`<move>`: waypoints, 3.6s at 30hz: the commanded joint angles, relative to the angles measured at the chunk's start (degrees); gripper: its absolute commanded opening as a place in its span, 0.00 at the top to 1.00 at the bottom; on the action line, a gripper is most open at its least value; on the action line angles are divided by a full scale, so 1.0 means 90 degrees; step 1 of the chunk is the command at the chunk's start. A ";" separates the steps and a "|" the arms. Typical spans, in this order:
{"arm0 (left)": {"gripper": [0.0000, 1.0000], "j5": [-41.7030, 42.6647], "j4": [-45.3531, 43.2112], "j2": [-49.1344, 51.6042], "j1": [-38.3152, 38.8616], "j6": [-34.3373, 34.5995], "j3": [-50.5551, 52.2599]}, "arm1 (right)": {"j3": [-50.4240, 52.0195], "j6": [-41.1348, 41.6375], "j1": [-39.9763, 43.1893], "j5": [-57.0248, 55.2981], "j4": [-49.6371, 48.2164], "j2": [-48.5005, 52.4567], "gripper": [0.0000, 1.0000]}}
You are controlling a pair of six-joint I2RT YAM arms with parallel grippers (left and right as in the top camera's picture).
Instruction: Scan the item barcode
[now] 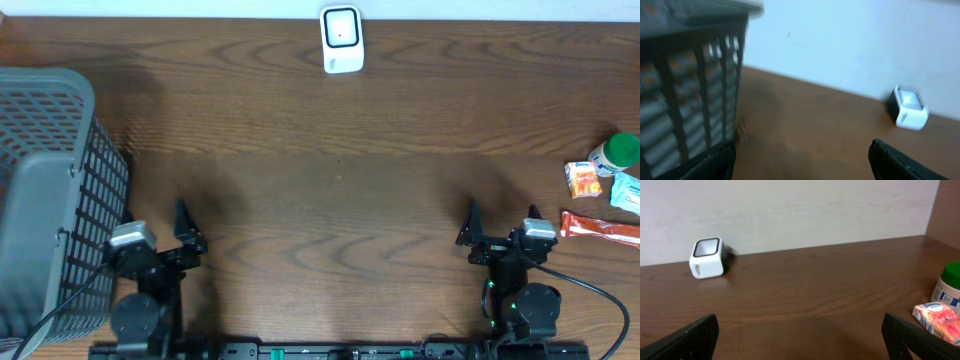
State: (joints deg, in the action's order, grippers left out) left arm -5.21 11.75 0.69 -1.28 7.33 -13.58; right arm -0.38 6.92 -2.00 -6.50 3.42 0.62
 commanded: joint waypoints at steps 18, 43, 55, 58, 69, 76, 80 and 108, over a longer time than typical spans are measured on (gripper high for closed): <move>0.15 0.0187 -0.0699 -0.0066 0.0180 -0.0508 0.1392 | 0.0007 -0.0085 -0.0039 -0.0095 0.0024 -0.0034 0.01; 0.15 0.0833 -0.0869 0.0984 0.0265 -0.0211 0.1481 | 0.0007 -0.0083 -0.0039 -0.0095 0.0024 -0.0034 0.01; 0.15 0.0316 -0.0862 0.1506 0.0260 -0.0216 0.1481 | 0.0007 -0.0085 -0.0039 -0.0095 0.0024 -0.0034 0.01; 0.01 0.0401 -0.0867 0.1540 0.0260 -0.0209 0.1481 | 0.0007 -0.0085 -0.0039 -0.0095 0.0024 -0.0034 0.01; 0.02 0.0440 -0.0845 0.0272 0.0257 -0.0211 0.1481 | 0.0007 -0.0085 -0.0039 -0.0097 0.0024 -0.0034 0.01; 0.01 0.0437 -0.0845 -0.0068 0.0223 -0.0211 0.1479 | 0.0007 -0.0085 -0.0039 -0.0097 0.0024 -0.0034 0.01; 0.01 0.0437 -0.0852 -0.0068 0.0223 -0.0211 0.1479 | 0.0007 -0.0085 -0.0039 -0.0095 0.0024 -0.0034 0.01; 0.01 0.0437 -0.0855 -0.0044 0.0219 -0.0211 0.1479 | 0.0007 -0.0083 -0.0039 -0.0097 0.0022 -0.0034 0.01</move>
State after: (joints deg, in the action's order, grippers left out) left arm -0.34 2.55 0.64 0.86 4.93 -1.74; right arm -0.38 6.92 -2.00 -6.52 3.42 0.62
